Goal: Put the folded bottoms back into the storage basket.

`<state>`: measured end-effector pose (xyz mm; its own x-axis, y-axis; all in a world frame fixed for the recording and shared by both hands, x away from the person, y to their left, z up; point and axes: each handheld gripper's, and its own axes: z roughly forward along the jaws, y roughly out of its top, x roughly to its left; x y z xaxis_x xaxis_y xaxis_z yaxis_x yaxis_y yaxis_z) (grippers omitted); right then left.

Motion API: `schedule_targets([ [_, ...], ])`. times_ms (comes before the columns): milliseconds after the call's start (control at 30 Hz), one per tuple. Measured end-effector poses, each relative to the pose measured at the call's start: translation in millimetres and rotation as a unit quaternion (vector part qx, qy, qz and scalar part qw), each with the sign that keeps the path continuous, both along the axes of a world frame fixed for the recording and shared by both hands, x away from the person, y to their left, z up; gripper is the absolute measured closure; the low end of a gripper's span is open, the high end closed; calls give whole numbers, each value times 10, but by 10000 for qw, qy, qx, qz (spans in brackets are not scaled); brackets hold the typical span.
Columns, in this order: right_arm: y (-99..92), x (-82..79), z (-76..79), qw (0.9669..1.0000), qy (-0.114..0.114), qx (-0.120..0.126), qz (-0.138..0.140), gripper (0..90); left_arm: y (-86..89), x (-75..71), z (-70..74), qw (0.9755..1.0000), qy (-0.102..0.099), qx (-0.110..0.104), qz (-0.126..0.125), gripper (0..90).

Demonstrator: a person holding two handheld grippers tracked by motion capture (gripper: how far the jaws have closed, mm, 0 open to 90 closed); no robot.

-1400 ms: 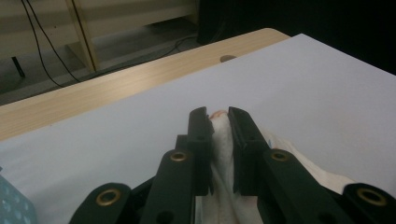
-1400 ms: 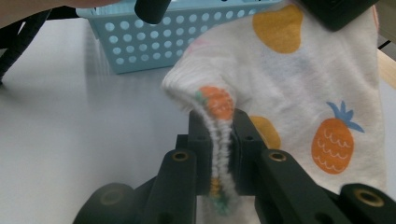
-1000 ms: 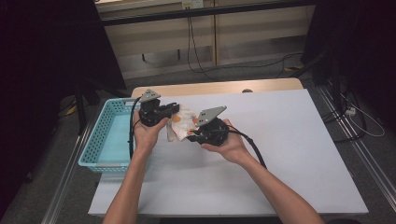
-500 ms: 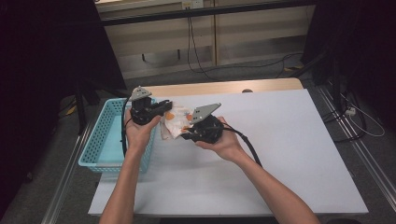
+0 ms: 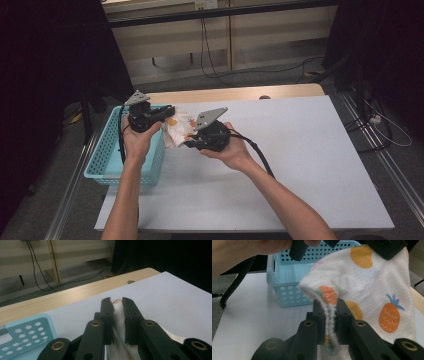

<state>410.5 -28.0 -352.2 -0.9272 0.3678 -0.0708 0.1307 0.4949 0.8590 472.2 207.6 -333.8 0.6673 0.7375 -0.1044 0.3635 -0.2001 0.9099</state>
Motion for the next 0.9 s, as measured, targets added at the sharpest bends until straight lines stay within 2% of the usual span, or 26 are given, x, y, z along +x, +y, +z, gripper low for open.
schedule_targets([
  [467,183,32,82,9999,-35,52,106,815,188,-14,69,9998,-7,-76,193,802],
  [667,295,37,114,9998,-66,34,184,816,257,-23,88,9996,-79,-111,249,801],
  [900,399,52,134,9997,-69,37,240,815,348,-31,111,9995,-113,-59,298,802],
])
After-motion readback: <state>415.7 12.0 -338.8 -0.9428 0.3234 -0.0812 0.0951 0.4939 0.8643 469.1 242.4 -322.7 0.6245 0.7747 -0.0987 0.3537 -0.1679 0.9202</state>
